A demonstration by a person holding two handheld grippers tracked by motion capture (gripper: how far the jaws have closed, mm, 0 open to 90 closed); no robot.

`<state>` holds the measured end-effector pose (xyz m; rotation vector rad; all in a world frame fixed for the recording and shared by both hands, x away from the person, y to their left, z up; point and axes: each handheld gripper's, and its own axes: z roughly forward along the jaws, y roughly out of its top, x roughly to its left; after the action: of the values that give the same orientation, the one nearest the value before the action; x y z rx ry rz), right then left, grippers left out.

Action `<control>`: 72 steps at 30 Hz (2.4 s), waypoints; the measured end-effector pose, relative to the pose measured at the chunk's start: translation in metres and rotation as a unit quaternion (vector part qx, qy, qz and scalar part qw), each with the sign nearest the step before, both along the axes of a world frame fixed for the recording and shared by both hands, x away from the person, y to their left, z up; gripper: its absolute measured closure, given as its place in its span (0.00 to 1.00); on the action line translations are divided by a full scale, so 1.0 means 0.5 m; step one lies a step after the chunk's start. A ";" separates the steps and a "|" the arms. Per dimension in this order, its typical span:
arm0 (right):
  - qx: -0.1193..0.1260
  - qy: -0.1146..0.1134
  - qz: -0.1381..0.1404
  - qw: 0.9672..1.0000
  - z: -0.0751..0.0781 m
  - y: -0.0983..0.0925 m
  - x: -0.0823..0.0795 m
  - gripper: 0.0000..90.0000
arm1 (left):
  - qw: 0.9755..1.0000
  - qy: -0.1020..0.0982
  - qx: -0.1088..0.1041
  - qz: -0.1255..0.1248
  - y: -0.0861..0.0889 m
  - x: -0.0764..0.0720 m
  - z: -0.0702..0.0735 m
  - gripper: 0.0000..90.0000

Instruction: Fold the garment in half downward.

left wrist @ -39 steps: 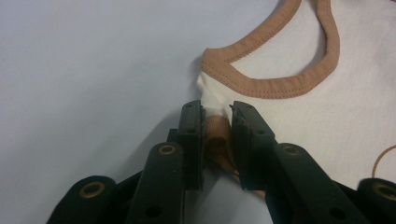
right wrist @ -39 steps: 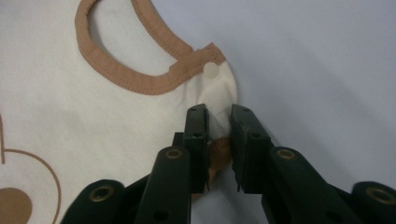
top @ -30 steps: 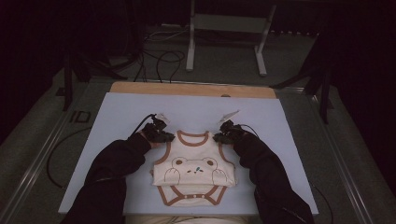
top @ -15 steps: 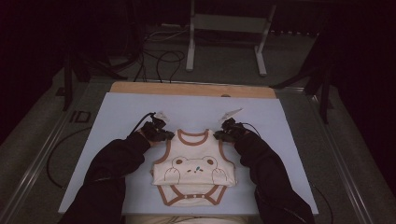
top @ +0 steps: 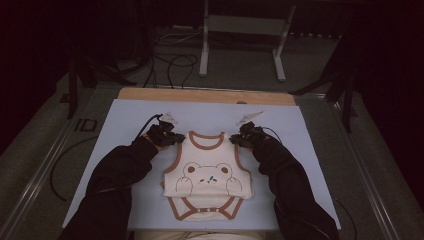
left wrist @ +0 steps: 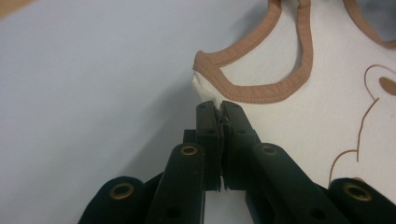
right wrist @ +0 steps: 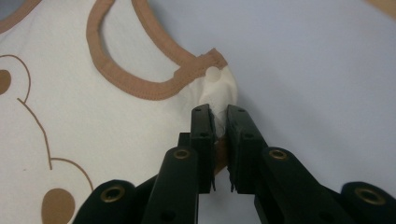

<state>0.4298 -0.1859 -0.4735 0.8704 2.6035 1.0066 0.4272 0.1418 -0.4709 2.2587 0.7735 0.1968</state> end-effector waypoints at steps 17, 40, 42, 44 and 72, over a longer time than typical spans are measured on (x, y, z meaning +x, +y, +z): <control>0.017 -0.057 -0.007 0.998 0.097 -0.004 0.008 0.92 | 0.999 -0.049 -0.018 0.012 0.008 0.016 0.098 0.98; 0.050 -0.132 -0.029 0.990 0.232 0.013 0.029 0.92 | 0.991 -0.121 -0.047 0.033 0.028 0.016 0.211 0.98; 0.052 -0.135 -0.025 0.989 0.237 0.013 0.025 0.91 | 0.991 -0.123 -0.051 0.032 0.029 0.011 0.212 0.98; 0.052 -0.138 -0.024 0.989 0.236 0.013 0.020 0.91 | 0.991 -0.122 -0.051 0.030 0.030 0.006 0.210 0.98; 0.057 -0.134 -0.005 0.989 0.197 0.003 -0.055 0.91 | 0.990 -0.131 -0.049 0.001 0.033 -0.070 0.192 0.98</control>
<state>0.4022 -0.1845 -0.3748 0.7174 2.3352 1.1890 0.3920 0.1583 -0.3747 2.0869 0.6312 0.4372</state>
